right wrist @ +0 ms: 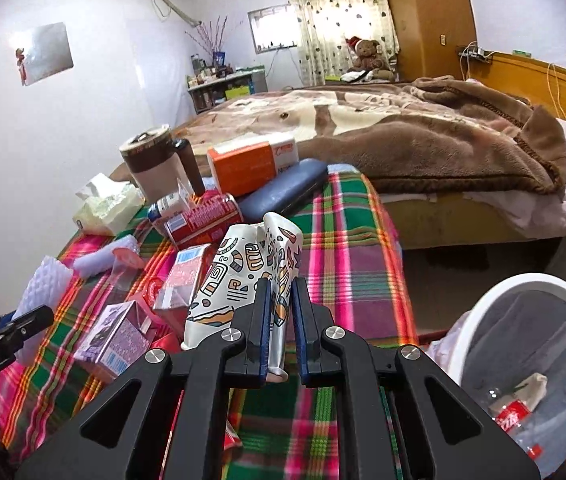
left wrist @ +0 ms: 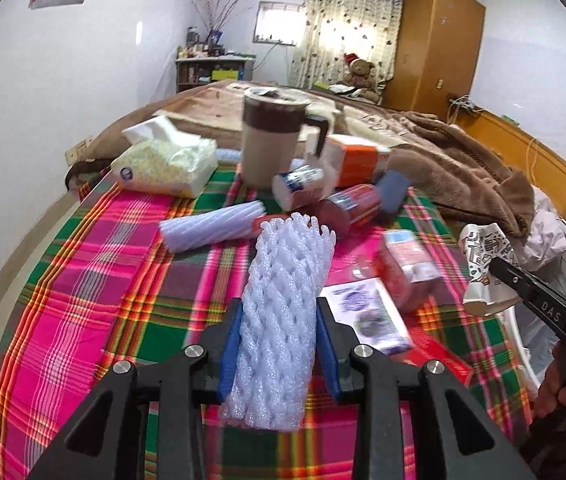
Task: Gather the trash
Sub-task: 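Carry both items over the wastebasket and open both tools to drop them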
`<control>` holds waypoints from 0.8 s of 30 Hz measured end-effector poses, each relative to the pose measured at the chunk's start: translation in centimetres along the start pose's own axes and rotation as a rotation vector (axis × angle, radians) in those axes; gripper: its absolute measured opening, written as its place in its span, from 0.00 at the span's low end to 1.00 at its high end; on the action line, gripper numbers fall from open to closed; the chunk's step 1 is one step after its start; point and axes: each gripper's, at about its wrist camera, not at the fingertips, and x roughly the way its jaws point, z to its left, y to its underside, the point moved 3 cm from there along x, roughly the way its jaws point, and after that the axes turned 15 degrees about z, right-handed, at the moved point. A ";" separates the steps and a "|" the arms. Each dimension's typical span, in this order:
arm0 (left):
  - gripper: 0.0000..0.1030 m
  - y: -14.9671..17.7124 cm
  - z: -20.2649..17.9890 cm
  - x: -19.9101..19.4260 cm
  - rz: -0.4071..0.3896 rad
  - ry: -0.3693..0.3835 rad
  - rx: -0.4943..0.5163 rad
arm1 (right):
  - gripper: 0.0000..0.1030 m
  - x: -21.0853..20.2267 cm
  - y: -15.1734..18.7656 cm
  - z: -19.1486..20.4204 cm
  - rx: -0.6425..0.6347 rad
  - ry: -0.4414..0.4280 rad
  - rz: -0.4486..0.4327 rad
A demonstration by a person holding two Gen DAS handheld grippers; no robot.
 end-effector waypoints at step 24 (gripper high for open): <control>0.34 1.5 -17.3 -4.4 -0.089 0.164 0.275 | 0.10 -8.7 3.3 -9.7 0.132 0.163 -0.131</control>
